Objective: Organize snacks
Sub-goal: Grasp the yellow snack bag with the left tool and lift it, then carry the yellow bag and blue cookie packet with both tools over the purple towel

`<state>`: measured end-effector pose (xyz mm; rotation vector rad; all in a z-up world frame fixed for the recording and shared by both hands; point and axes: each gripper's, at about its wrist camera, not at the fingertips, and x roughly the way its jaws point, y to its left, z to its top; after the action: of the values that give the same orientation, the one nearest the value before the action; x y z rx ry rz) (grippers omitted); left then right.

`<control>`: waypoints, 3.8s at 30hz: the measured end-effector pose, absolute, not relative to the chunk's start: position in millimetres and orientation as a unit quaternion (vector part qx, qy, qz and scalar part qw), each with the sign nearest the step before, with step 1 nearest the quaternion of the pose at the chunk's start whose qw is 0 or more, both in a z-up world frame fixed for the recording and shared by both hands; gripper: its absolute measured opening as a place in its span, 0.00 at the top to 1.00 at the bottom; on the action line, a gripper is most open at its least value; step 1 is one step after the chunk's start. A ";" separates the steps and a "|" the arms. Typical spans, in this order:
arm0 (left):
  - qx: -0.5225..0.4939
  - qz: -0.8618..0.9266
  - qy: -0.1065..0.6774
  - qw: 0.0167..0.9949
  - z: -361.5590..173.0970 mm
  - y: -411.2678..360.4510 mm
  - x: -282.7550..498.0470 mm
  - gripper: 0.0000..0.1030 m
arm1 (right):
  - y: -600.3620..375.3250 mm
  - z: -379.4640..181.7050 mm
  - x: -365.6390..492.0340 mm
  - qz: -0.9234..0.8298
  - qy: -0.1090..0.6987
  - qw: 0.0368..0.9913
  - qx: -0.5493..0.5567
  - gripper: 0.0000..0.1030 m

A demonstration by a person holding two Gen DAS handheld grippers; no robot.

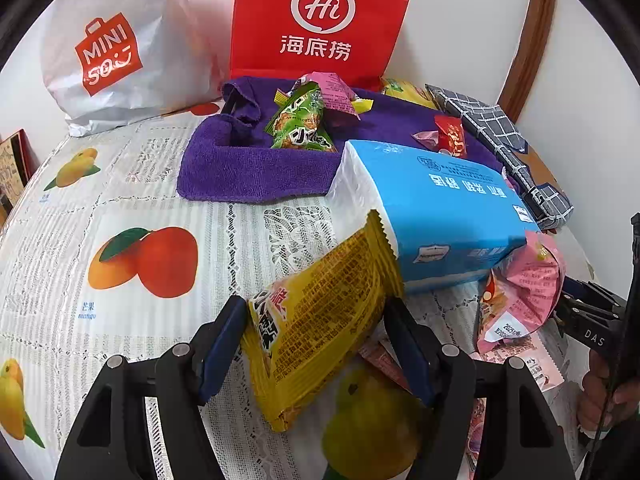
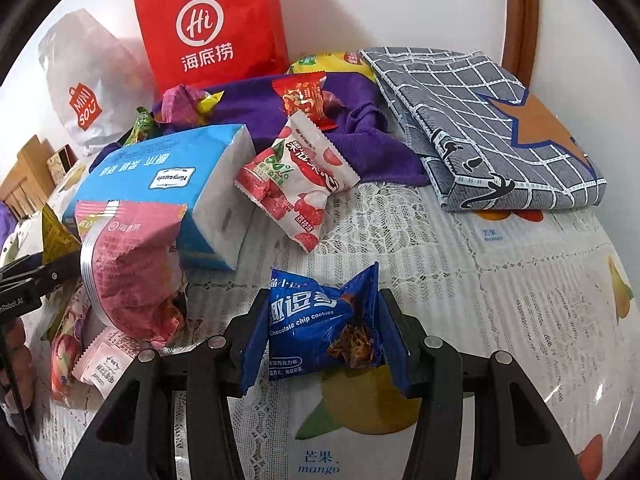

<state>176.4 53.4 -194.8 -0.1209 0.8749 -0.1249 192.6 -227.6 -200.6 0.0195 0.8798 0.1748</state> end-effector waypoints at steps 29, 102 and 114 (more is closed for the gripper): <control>-0.072 -0.069 0.424 0.900 -180.6 62.4 170.9 0.38 | -243.6 -192.0 185.0 0.095 0.416 0.903 0.055 0.55; -0.117 -0.101 0.413 0.898 -94.5 51.0 336.8 0.42 | -174.0 -82.2 372.7 0.184 0.385 0.904 0.022 0.56; -0.114 -0.087 0.442 0.886 -115.0 52.7 345.7 0.42 | -170.2 -99.6 380.1 0.178 0.408 0.895 -0.007 0.56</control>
<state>345.7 52.7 -115.0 -0.2373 0.9193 -0.1806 380.1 -170.2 -99.6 -0.0138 0.8462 0.3680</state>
